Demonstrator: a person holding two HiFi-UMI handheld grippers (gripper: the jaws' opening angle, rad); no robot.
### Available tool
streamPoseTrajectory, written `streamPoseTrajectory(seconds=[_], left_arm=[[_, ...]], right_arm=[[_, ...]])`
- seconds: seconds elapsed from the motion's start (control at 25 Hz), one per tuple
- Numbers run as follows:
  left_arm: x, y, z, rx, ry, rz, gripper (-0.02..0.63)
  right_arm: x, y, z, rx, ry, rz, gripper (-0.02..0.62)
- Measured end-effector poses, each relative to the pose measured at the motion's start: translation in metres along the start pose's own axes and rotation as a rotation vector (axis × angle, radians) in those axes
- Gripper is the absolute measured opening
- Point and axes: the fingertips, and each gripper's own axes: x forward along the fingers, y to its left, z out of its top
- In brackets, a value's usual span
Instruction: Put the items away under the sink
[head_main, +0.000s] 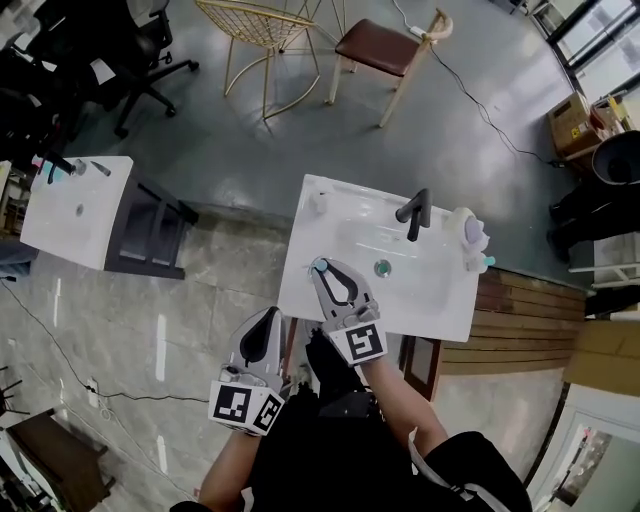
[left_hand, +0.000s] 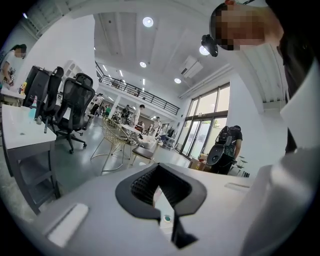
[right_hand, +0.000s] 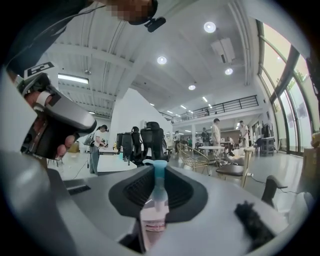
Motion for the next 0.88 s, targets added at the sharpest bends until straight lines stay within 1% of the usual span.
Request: streamPoseTrajectory(seconds=[0.32,0.44,0.6,0.88], left_arm=[[-0.035,-0.025,0.003,0.027,-0.018,-0.059,0.006],[-0.048,-0.035,0.003,0.038,-0.022,-0.086,0.006],[-0.065,-0.051,0.002,0.05,-0.017,-0.115,0.006],[-0.091,-0.079,0.001,0.06,-0.045,-0.171,0.006]], right_arm=[[-0.045,0.019,0.024,0.007,-0.024,-0.058,0.071],[-0.064,0.025,0.033,0.026,-0.028,-0.085,0.071],[-0.09,0.032,0.045,0.063,-0.005,-0.128,0.071],[-0.14,0.039,0.053,0.081,-0.028,-0.18,0.071]])
